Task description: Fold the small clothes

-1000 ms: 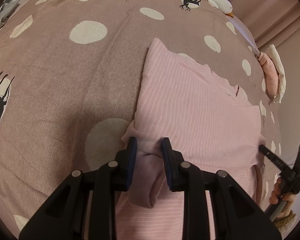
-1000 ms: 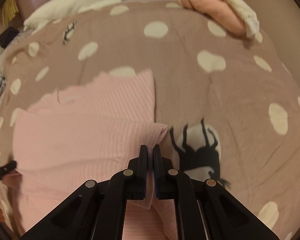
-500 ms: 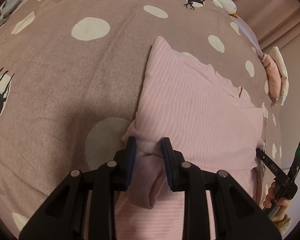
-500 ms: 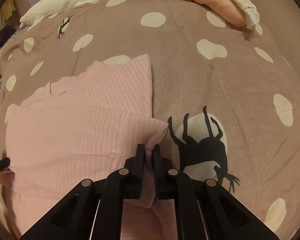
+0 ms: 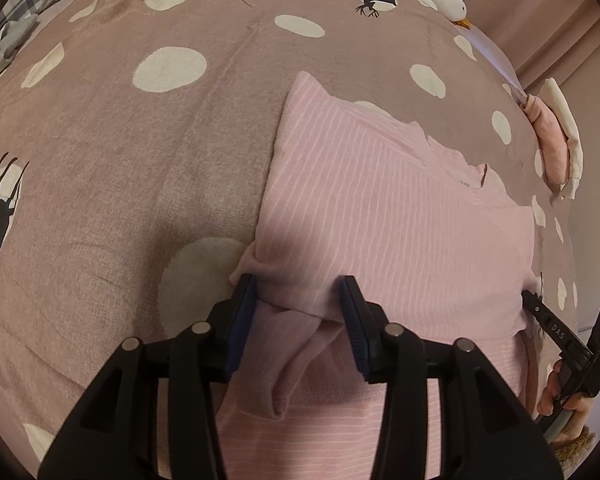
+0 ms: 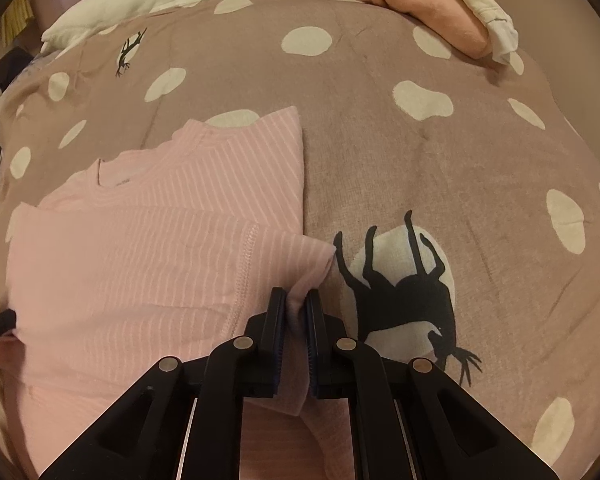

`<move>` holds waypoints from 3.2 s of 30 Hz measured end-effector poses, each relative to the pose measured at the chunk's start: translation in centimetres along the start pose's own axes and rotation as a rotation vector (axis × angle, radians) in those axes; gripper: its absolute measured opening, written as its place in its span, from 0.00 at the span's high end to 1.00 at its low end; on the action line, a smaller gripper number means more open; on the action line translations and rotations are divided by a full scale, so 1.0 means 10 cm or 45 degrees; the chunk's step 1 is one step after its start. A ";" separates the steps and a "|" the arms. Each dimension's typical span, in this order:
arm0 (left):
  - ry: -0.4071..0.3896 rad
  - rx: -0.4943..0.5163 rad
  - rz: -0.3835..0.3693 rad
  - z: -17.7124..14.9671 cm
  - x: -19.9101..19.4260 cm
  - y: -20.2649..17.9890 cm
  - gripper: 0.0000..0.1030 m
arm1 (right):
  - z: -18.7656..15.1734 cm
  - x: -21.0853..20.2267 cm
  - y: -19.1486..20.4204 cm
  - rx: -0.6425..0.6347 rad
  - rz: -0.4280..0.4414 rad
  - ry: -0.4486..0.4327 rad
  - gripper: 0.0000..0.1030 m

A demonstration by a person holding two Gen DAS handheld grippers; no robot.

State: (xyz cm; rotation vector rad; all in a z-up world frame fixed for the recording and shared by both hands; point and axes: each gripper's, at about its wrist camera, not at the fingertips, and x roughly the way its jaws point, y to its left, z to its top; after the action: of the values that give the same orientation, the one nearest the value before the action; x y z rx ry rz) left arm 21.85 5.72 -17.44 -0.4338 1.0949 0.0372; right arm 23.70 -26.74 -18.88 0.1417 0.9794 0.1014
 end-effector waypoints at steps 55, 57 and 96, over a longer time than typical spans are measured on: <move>-0.390 0.093 -0.102 -0.57 -1.65 -0.28 0.01 | -0.28 -1.90 0.09 -0.058 0.152 -0.527 0.10; -0.398 0.112 -0.133 -0.67 -1.74 -0.29 0.01 | -0.33 -2.03 0.08 -0.051 0.144 -0.568 0.10; 0.061 -0.005 -0.283 -2.19 -1.09 0.54 0.17 | -2.21 -1.53 -0.66 0.191 0.209 -0.150 0.09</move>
State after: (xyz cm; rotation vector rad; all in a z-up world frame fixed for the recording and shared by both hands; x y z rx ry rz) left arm -3.16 4.82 -18.12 -0.5602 1.0882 -0.1675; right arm -3.02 -33.95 -19.52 0.3625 0.8567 0.1681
